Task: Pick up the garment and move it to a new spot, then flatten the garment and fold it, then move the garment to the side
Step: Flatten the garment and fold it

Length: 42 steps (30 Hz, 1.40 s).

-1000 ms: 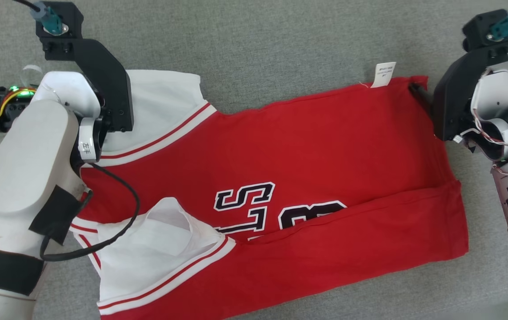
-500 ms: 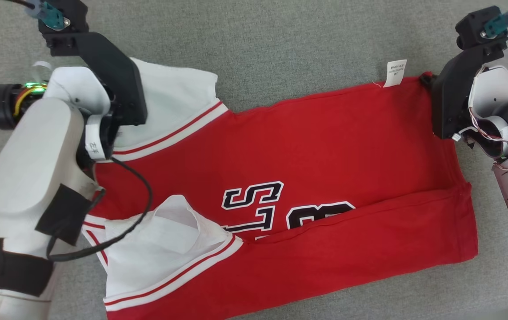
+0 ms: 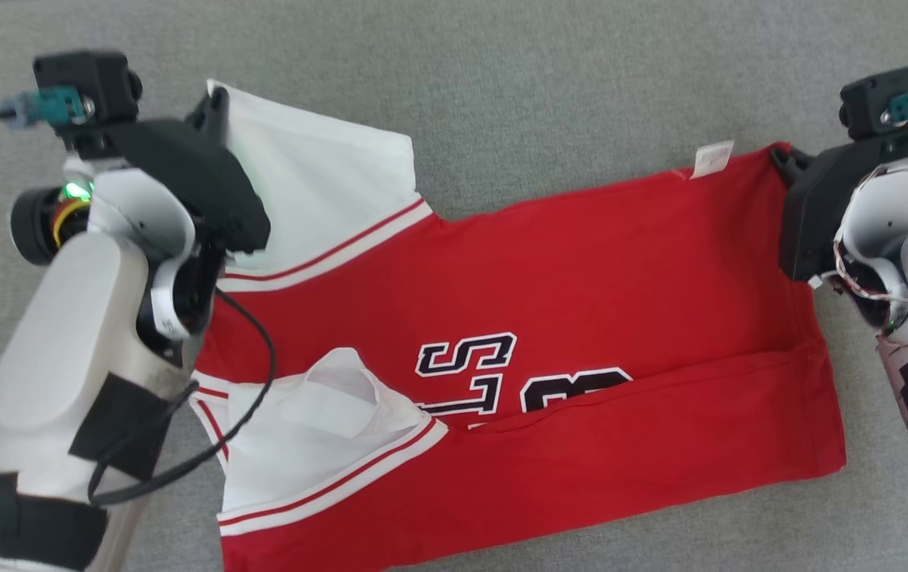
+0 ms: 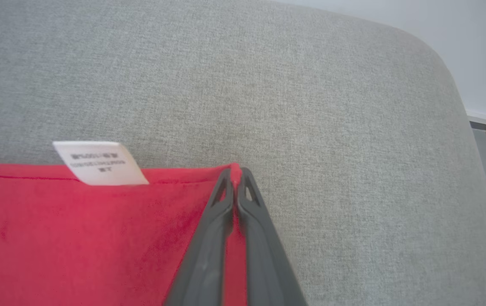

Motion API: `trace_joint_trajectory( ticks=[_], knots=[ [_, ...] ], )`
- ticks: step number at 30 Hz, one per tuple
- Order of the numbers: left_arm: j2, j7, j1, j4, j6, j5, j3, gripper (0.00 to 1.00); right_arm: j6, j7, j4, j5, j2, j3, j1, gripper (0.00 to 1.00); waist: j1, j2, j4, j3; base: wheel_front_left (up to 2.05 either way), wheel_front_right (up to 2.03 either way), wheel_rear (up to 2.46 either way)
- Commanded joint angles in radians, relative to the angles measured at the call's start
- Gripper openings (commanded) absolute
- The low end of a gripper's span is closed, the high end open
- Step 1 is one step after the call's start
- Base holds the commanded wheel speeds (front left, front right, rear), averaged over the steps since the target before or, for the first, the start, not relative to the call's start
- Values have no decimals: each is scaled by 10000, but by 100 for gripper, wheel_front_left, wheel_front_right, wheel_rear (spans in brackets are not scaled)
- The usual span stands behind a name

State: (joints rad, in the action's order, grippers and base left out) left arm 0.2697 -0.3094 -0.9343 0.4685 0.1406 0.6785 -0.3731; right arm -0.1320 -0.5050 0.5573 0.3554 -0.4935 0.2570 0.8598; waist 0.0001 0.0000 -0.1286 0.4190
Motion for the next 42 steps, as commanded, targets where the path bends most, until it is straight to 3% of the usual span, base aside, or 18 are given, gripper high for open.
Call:
trace_joint_trajectory(
  ticks=[1,5,11,21,31,42],
  knots=[
    [-60,313,425,-37,-180,221,119,0,28,161,78,-111,99,17,-239,0,-1,0,226,-424,0,0,0],
    [-141,812,1236,-286,-511,517,236,0,28,399,121,-161,34,143,-575,0,-1,0,374,-840,0,0,0],
    [-405,1534,3298,-1577,-617,1060,363,0,28,969,48,-310,-198,201,-1483,0,-1,0,584,-1581,0,0,0],
    [-871,2196,7044,-4184,30,1867,571,0,28,2210,-341,40,-2,-1155,-3643,0,-1,0,1004,-2311,0,0,0],
    [-1379,2652,9043,-5149,310,2633,785,0,28,1904,-1682,-217,54,-1959,-5230,0,-1,0,1164,-2504,0,0,0],
    [-1351,2599,9759,-5200,439,2819,776,0,28,1257,-2930,-590,404,-2964,-6675,0,-1,0,1235,-2692,0,0,0]
  ],
)
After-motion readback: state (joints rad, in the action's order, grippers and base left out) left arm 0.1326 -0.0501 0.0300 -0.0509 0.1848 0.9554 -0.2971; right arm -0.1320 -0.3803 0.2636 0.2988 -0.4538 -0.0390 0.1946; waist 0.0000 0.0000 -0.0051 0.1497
